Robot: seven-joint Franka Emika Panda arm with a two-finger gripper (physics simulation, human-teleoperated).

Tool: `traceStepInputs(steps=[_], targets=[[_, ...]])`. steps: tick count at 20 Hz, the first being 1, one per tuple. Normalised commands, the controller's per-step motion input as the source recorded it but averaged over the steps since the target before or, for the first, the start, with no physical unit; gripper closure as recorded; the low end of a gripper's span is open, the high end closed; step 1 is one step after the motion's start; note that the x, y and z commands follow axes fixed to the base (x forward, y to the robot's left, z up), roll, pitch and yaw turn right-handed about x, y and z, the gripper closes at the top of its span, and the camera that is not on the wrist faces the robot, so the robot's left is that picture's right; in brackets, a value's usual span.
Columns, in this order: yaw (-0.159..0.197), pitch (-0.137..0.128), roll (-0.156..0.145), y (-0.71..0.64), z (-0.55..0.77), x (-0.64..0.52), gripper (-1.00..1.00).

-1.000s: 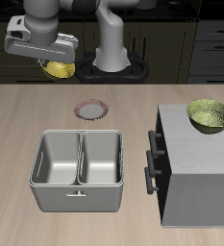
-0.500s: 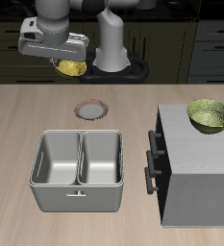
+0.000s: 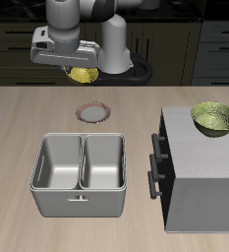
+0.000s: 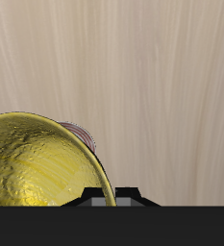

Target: Place the yellow bowl on the plate

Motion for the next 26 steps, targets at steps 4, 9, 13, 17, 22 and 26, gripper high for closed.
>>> traceStepInputs(steps=[4,9,13,17,22,26], targets=[[-0.015,-0.02,0.007,0.2,-0.23,-0.2,1.0],[-0.029,-0.058,-0.004,0.15,-0.05,-0.22,1.0],[-0.03,-0.058,-0.013,0.32,-0.23,-0.17,1.0],[0.004,-0.111,-0.042,0.22,-0.06,-0.22,1.0],[0.001,-0.058,-0.021,0.1,-0.09,-0.09,1.0],[-0.023,0.001,-0.021,-0.04,-0.16,-0.02,1.0]])
